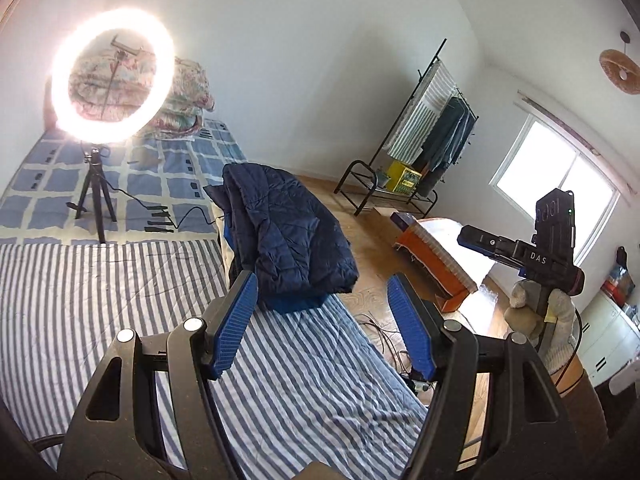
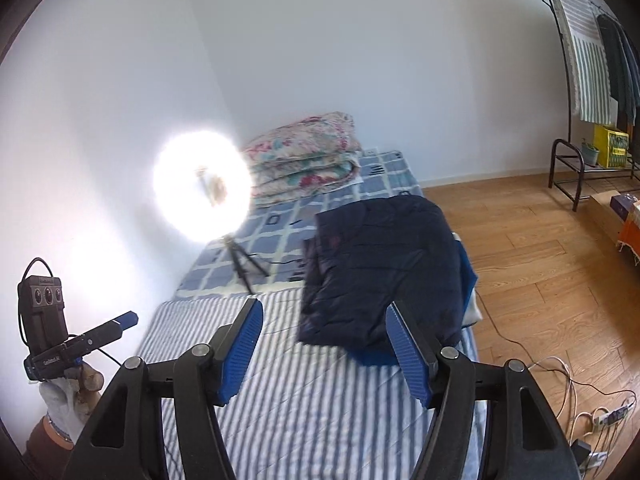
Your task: Fold large clothes
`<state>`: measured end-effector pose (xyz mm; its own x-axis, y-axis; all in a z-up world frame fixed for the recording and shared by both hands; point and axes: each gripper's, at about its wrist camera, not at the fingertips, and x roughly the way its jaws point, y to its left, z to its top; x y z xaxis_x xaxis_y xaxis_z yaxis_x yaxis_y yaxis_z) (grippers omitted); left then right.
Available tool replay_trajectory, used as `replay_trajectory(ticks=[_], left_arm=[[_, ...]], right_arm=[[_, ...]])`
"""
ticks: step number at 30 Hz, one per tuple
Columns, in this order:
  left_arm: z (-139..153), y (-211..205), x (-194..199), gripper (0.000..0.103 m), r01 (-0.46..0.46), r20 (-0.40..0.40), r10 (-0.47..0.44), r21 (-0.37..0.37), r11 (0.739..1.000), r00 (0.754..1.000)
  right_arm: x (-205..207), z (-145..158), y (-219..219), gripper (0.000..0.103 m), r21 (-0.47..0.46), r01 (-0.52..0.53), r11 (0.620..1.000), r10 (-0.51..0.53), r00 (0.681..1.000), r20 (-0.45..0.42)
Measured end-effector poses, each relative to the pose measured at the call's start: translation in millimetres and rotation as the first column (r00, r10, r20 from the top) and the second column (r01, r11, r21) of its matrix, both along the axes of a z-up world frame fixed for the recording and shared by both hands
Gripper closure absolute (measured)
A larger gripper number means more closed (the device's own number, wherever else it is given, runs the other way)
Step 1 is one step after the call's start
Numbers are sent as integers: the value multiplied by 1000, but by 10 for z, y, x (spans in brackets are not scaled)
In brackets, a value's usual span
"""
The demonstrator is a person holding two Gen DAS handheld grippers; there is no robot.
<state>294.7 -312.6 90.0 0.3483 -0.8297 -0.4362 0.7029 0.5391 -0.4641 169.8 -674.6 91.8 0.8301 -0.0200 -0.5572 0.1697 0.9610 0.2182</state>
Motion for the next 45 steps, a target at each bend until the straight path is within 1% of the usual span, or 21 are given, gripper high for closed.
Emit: replay_trajectory(ticks=[3,5,7,11,13,17,18,21,23,26,29,32,34,35,36,39,41,43,45], left_arm=[[109,217,-330,34,-3,23,3,-2,1000,1000],[172,363,-580,34,-18,54,17,6,1000,998],[185,486,-773,34,-25,73,24,13,1000,997],[159,762,-1229,34,-56,109,50,49,997,993],[114,880,-1431,34,-76,125,67,67,995,990],[-42,1111,-1735,34,-120,130,106,109,987,986],[-91,1156,-1797,34,-127,129,111,126,984,985],[-265,1279,-1979,34,-153,132,131,165,974,982],[-367,1319,-2043,32,-161,125,139,185,969,982],[-507,1391,-2155,28,-182,133,156,215,960,979],[-597,1470,-2225,22,-212,157,179,228,950,971],[-670,1526,-2259,21,-235,169,198,235,943,965],[-694,1531,-2272,18,-256,194,211,243,936,958],[-701,1537,-2294,14,-269,213,219,247,931,952],[-709,1548,-2300,11,-276,224,223,246,929,949],[-721,1600,-2335,6,-310,261,247,236,921,933],[-724,1625,-2344,3,-332,282,261,240,912,923],[-735,1630,-2339,1,-356,307,276,246,901,911],[-747,1630,-2339,1,-376,332,284,258,890,900]], right_arm=[[-262,44,308,36,-8,-25,1000,25,1000,5],[-421,44,483,36,-7,-37,999,37,999,6],[-587,21,667,36,-9,-44,999,44,999,9],[-898,-82,980,35,-26,-41,999,41,999,11],[-1051,-155,1150,33,-59,-31,998,32,999,6],[-1329,-348,1386,28,-40,-6,999,7,1000,6],[-1381,-390,1435,27,-48,1,999,-1,1000,5],[-1543,-536,1614,21,-84,20,996,-20,1000,2],[-1613,-623,1704,16,-106,33,994,-33,999,3],[-1732,-741,1853,13,-152,66,986,-65,998,10],[-1776,-852,1956,13,-169,79,982,-79,997,2],[-1789,-933,2059,13,-188,77,979,-79,997,-3],[-1802,-953,2145,11,-209,84,974,-85,996,6],[-1801,-971,2185,4,-221,91,971,-89,996,16],[-1806,-983,2222,0,-229,103,968,-99,995,32],[-1776,-1016,2301,0,-252,114,961,-103,993,56],[-1748,-1051,2332,0,-251,116,961,-103,993,64],[-1708,-1099,2342,0,-240,120,963,-105,992,74],[-1682,-1158,2356,0,-254,139,957,-120,989,90]])
